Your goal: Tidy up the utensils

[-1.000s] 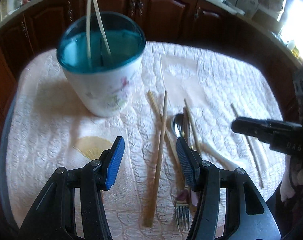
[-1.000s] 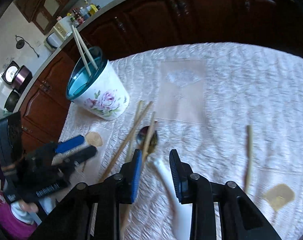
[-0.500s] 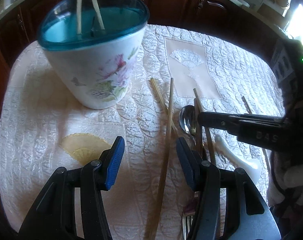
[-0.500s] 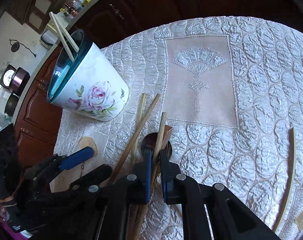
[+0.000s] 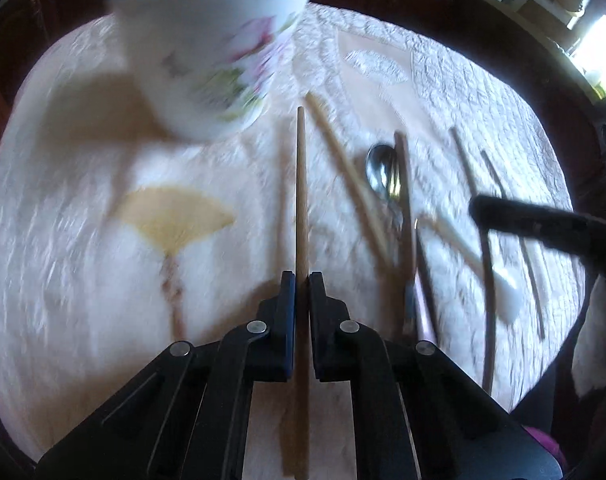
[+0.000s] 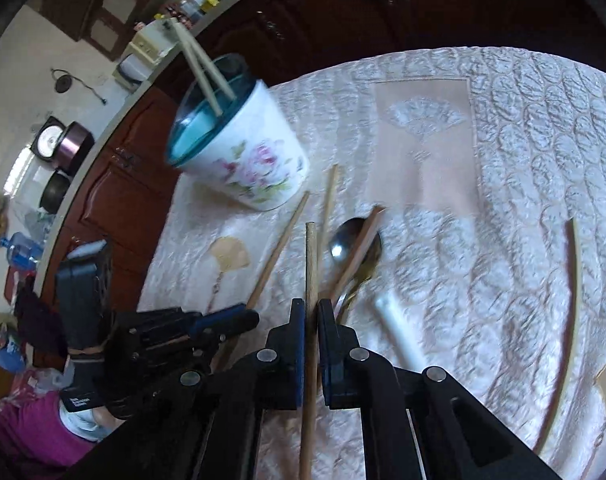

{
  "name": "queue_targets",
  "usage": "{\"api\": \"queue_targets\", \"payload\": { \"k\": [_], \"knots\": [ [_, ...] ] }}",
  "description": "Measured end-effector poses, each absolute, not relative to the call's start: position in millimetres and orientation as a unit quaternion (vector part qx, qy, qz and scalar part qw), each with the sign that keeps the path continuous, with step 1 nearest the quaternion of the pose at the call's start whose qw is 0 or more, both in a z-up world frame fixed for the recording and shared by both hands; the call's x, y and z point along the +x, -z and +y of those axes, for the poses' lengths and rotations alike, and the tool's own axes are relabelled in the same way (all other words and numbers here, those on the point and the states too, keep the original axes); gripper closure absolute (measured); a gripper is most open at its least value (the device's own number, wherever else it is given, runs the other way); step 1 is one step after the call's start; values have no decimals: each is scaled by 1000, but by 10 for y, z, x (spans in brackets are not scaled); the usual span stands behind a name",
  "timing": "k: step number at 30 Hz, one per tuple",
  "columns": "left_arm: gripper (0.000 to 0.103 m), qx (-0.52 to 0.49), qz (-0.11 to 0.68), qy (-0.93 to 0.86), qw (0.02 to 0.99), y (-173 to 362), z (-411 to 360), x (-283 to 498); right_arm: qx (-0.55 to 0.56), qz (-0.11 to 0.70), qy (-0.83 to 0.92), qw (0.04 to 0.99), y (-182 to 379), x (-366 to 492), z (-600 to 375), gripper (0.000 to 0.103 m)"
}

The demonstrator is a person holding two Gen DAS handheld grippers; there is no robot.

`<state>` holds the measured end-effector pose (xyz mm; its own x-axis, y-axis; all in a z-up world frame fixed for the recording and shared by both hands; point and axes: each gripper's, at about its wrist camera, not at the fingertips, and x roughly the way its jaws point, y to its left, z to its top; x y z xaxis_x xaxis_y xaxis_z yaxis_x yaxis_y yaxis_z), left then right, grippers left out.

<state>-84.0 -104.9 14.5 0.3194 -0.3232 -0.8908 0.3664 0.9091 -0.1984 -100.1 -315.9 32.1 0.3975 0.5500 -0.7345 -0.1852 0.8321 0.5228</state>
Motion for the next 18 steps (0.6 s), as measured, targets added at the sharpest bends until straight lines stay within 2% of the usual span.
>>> {"api": "queue_targets", "payload": {
  "k": [11,14,16,18],
  "knots": [
    [96,35,555,197,807,-160,-712,-1255,168,525,-251,796,-146,-1027,-2778,97],
    [88,32,549,186,814,-194,-723,-1113,168,525,-250,796,-127,-1025,-2759,97],
    [77,25,539,184,821,-219,-759,-990,167,526,-250,796,-138,-1020,-2753,97],
    [73,24,532,177,828,-227,-819,-841,166,525,-248,797,-162,-1029,-2763,97]
  ]
}}
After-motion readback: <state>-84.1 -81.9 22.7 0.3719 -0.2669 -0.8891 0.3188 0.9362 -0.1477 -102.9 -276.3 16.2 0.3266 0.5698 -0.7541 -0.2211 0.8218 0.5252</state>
